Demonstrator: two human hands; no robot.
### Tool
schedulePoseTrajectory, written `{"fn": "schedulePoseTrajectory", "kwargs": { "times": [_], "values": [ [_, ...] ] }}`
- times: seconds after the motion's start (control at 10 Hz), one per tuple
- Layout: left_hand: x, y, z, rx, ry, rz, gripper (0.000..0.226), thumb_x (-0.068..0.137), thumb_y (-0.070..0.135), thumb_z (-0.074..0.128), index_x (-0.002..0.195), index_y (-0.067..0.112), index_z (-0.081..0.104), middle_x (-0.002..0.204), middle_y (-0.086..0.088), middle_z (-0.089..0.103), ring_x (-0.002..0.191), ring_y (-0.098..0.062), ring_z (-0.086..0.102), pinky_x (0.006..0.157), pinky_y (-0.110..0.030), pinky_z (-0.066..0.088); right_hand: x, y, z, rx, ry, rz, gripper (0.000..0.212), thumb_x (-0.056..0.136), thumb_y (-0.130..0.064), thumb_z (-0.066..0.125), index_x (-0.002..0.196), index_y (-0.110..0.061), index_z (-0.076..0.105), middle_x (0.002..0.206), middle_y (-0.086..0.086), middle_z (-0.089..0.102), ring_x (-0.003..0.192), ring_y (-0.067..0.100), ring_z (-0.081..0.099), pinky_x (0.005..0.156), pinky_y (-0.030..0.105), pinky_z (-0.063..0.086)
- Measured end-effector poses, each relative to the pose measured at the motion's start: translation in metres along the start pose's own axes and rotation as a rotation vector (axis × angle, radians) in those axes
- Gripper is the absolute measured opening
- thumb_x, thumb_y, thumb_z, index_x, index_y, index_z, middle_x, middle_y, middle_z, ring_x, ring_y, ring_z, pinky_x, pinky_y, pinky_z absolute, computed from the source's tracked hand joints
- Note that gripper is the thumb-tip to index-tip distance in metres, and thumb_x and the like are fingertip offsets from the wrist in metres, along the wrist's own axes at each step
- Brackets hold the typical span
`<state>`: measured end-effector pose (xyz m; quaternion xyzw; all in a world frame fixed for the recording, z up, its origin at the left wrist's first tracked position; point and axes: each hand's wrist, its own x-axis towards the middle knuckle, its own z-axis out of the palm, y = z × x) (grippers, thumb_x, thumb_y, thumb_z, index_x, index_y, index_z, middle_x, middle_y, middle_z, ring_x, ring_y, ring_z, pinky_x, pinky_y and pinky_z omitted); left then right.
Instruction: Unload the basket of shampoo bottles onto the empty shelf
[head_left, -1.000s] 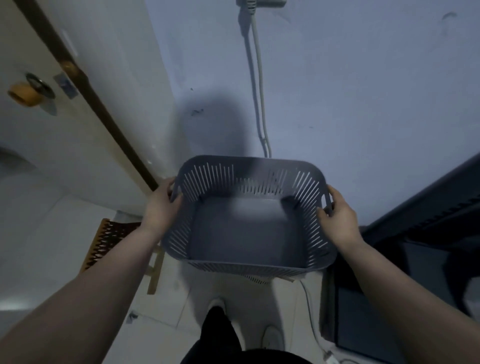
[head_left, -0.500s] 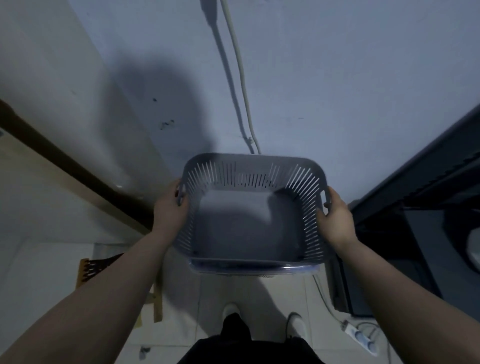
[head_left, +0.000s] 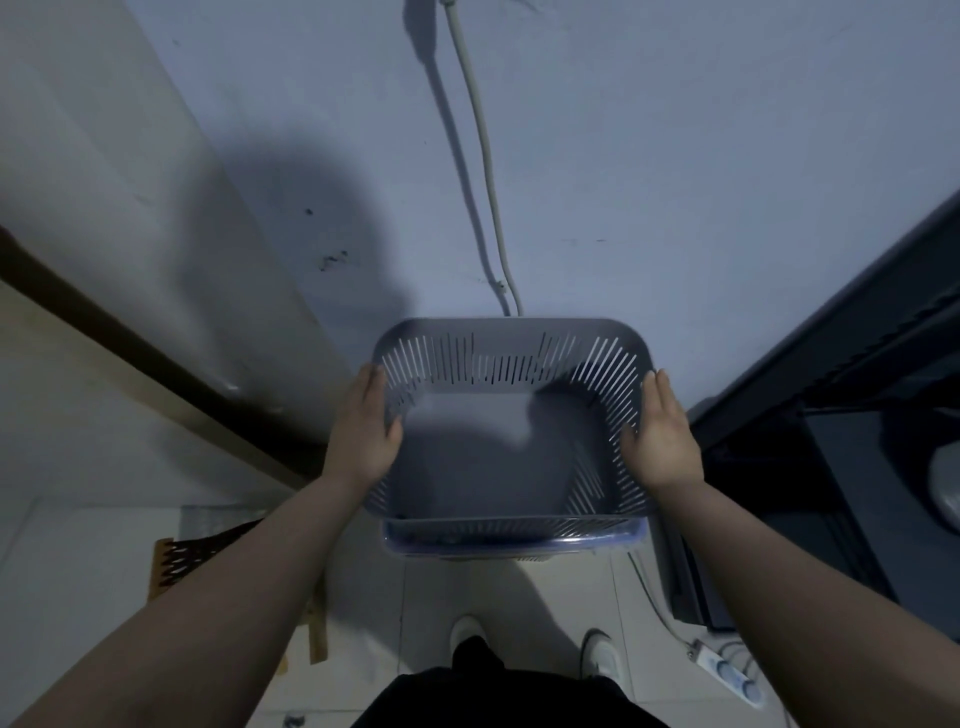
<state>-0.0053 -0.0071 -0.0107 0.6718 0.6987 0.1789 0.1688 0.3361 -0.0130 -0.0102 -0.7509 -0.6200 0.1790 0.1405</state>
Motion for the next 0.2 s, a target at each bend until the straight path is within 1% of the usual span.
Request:
{"fn": "schedulePoseTrajectory", "kwargs": {
  "times": [0.1, 0.2],
  "values": [
    [0.0, 0.001, -0.001, 0.06, -0.026, 0.041, 0.069, 0.087, 0.009, 0.064, 0.146, -0.001, 0.031, 0.155, -0.023, 0.024, 0.143, -0.037, 0.024, 0.115, -0.039, 0.022, 0.002, 0.0, -0.003, -0.026, -0.026, -0.02, 0.07, 0.091, -0.01, 0.051, 0.151, -0.003, 0.015, 0.16, 0.015, 0.01, 0.146, 0.028, 0.013, 0.118, 0.037, 0.018],
    [0.008, 0.009, -0.008, 0.07, 0.005, 0.055, 0.07, 0.085, 0.011, 0.066, 0.146, 0.0, 0.032, 0.15, -0.024, 0.031, 0.139, -0.038, 0.029, 0.114, -0.042, 0.025, 0.008, -0.008, -0.016, -0.019, -0.012, -0.06, 0.07, 0.091, -0.014, 0.055, 0.151, -0.005, 0.019, 0.158, 0.018, 0.016, 0.146, 0.031, 0.015, 0.118, 0.041, 0.016]
  ]
}}
